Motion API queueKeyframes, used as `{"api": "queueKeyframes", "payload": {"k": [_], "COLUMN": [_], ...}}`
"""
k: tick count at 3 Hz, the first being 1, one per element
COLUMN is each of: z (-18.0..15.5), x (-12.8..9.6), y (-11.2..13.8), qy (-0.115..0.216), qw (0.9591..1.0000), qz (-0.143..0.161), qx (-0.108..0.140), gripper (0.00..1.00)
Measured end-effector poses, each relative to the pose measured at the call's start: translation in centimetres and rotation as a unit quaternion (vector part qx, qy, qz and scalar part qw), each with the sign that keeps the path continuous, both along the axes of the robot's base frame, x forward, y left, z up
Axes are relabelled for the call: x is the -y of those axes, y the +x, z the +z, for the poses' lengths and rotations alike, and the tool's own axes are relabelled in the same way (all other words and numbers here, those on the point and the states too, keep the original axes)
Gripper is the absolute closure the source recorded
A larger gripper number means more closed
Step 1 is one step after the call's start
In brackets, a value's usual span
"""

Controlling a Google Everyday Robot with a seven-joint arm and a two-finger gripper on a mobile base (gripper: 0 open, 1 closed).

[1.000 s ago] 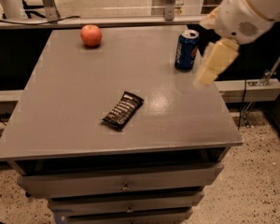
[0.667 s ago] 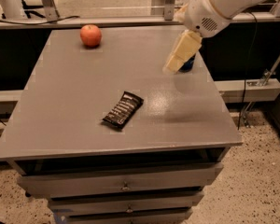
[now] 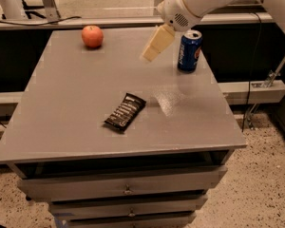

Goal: Move apple near rxbar chocolate

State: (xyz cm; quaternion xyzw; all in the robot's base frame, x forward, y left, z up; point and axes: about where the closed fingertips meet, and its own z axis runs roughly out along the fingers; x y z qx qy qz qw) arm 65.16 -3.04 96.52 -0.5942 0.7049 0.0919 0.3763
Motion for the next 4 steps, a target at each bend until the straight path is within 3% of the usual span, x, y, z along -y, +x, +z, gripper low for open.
{"api": "queueKeyframes", "payload": {"k": [1,3,4], "z": [-0.4,-1.9,-3.2], "x": [-1.3,-8.8,-12.7], "y": [1.7,11.3,15.4], "qy": [0.017,0.085,0.106], "qw": [0.9998,0.9953,0.9931], "qz": [0.011,0.005,-0.006], "qx": [0.009,0.047,0.049], "gripper": [0.0,0.0,0.0]}}
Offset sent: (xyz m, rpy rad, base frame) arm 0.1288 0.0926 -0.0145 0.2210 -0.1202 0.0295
